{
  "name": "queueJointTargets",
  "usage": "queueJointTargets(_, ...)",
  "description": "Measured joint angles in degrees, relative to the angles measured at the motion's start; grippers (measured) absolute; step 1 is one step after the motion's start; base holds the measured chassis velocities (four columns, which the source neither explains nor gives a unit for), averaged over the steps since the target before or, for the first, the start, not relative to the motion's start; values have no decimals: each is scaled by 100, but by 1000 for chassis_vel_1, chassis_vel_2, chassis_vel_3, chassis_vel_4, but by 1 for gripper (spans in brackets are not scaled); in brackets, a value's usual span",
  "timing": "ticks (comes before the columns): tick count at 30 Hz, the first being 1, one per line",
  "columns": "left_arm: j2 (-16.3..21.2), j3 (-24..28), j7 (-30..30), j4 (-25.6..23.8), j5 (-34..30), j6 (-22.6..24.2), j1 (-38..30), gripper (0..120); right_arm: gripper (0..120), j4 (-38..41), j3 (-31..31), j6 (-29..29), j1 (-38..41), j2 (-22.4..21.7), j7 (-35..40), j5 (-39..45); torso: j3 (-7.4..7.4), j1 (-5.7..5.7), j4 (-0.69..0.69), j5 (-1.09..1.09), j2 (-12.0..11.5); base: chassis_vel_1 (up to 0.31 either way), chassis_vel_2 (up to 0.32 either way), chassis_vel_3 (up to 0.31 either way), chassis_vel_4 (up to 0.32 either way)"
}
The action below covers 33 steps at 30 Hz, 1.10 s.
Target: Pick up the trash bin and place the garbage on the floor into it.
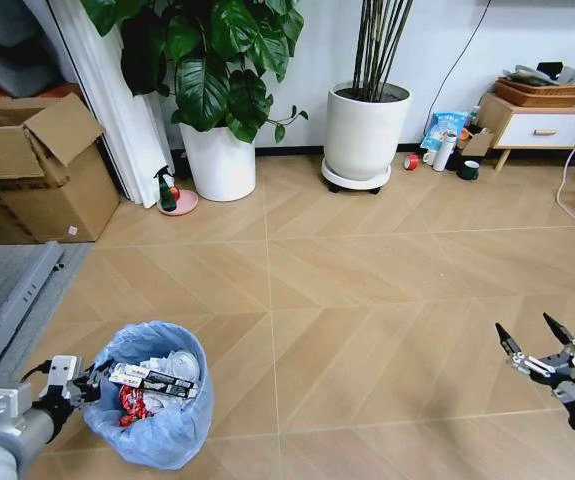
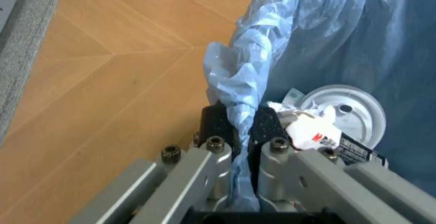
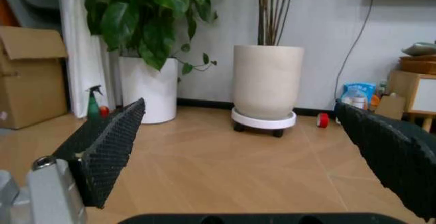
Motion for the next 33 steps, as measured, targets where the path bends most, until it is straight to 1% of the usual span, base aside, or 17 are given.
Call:
queueJointTargets(3,6,-176,-12,-90,-109,12,77,0,100,69,-53,-46,15,-5,56,-16,0,0,-4,3,0,103,-117,-110,114)
queueJointTargets(4,3,-236,-10,-92,-129,12,107,0,100,82,-99,-62,41,-5,82,-35,0,0,-5,1,0,84,-99,-117,96)
queueJointTargets(10,-40,-402,48,-92,-139,-4,243,0,100,164,-191,-100,75,88,145,-154,0,0,-1,2,0,101,-91,-115,96)
queueJointTargets(12,-136,-461,60,-172,-112,-15,360,0,100,234,-202,-106,-50,221,154,-249,0,0,-3,-2,0,112,-97,-106,104)
queueJointTargets(13,-136,-461,60,-172,-112,-15,360,0,100,234,-202,-106,-50,221,154,-249,0,0,-3,-2,0,110,-97,-106,106)
queueJointTargets(16,-173,-571,113,-335,-65,-37,582,0,100,282,-199,-79,-189,450,148,-348,-1,0,-3,3,0,94,-109,-104,116)
queueJointTargets(17,-173,-571,113,-335,-65,-37,582,0,100,282,-199,-79,-189,450,148,-348,-1,0,-3,3,0,88,-112,-103,109)
queueJointTargets(20,-181,-591,118,-375,-23,-48,635,0,100,305,-141,-34,-291,645,118,-364,0,0,-3,0,0,117,-111,-102,114)
queueJointTargets(21,-192,-559,112,-383,5,-50,632,0,100,289,-119,-10,-325,701,98,-366,0,0,-4,3,0,114,-130,-128,117)
queueJointTargets(24,-214,-472,81,-436,42,-50,627,0,100,290,-68,9,-383,762,80,-337,0,0,-4,1,0,120,-129,-126,118)
queueJointTargets(27,-222,-429,61,-511,46,-44,654,0,100,323,-13,12,-434,771,75,-278,0,0,-3,-1,-1,137,-122,-135,116)
queueJointTargets(29,-223,-428,55,-529,46,-44,675,0,100,347,7,14,-455,756,71,-244,0,0,-4,4,-1,143,-149,-144,158)
queueJointTargets(31,-223,-432,54,-529,38,-43,684,0,100,367,16,12,-473,734,71,-216,-1,-1,-3,2,0,160,-166,-172,165)
queueJointTargets(32,-222,-438,56,-523,33,-42,687,0,100,381,19,6,-475,723,74,-199,0,0,-4,-2,0,168,-186,-188,172)
queueJointTargets(33,-204,-455,58,-505,6,-41,703,0,100,393,19,-9,-464,718,82,-180,0,0,-3,1,-1,168,-186,-145,184)
